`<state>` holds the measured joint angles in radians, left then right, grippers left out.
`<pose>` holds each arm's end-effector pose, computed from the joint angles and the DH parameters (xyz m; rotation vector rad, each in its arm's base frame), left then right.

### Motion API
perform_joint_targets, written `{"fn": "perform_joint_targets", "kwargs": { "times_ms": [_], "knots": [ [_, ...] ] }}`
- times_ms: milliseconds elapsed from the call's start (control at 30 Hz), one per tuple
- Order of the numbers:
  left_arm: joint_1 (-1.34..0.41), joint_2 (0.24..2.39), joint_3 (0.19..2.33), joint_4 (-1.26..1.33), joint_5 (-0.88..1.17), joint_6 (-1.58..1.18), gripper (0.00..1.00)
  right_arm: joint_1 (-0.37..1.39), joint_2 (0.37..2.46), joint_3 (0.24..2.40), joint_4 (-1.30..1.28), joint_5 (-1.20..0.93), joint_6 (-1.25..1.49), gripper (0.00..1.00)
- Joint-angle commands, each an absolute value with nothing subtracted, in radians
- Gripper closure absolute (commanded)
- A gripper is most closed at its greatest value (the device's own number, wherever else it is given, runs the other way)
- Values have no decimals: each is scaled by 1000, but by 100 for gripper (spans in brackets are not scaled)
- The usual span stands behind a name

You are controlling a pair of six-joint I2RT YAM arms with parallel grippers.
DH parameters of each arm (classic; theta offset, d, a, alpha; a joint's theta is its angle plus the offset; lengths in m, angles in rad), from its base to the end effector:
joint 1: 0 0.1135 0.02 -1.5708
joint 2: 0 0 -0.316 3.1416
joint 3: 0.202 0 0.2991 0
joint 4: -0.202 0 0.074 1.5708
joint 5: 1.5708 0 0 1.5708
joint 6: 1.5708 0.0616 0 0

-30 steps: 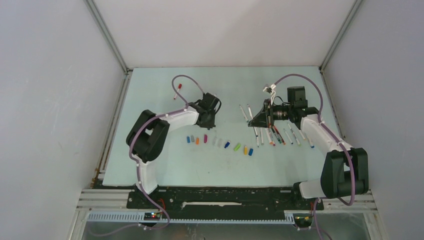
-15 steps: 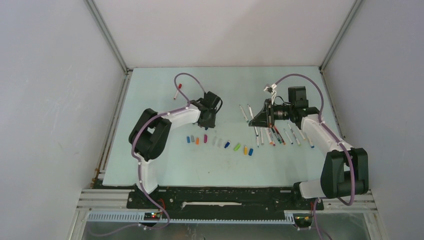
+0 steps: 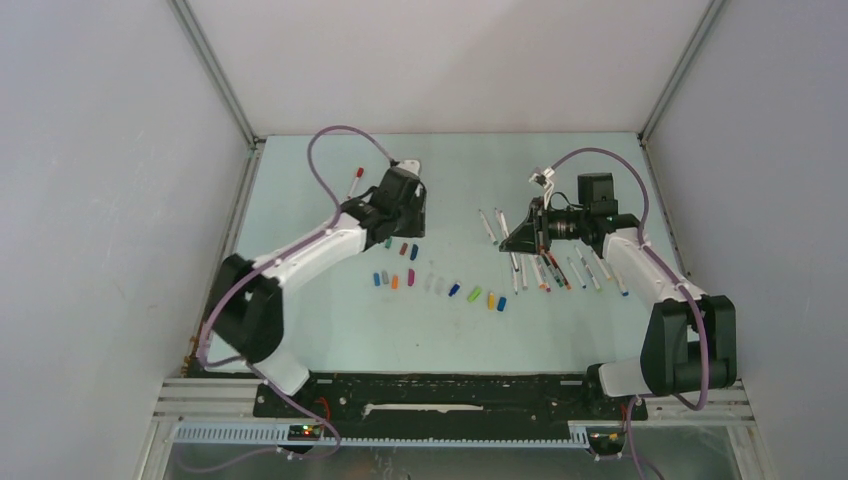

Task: Open the pen caps
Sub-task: Place the pen at the center of the board.

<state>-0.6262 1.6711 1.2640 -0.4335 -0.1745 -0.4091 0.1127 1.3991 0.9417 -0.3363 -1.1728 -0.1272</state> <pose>0.3582 -0.2459 0.2667 0.1811 2.4056 -0.2728 0.3156 0.0929 0.2795 -0.7898 1.9463 1.3405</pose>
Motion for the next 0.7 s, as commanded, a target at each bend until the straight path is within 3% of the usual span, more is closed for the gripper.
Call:
{"fn": "perform_joint_targets", "kwargs": {
  "times_ms": [0,200,367,533,667],
  "knots": [
    [-628,1483,1141,-358,-216,-406,51,108,1411,982,-335,-1085,-148,100],
    [-595,1215,964,-273,-252,-449,35,103,1435,981,-283,-872,-57,100],
    [-512,977,831,-235,-243,-484,2,109,1490,1030,-257,-652,57,99],
    [-453,871,910,-361,-198,-346,0,114,1628,1169,-336,-560,73,98],
    [-451,863,953,-477,-287,-195,0,115,1739,1281,-381,-512,86,98]
  ]
}}
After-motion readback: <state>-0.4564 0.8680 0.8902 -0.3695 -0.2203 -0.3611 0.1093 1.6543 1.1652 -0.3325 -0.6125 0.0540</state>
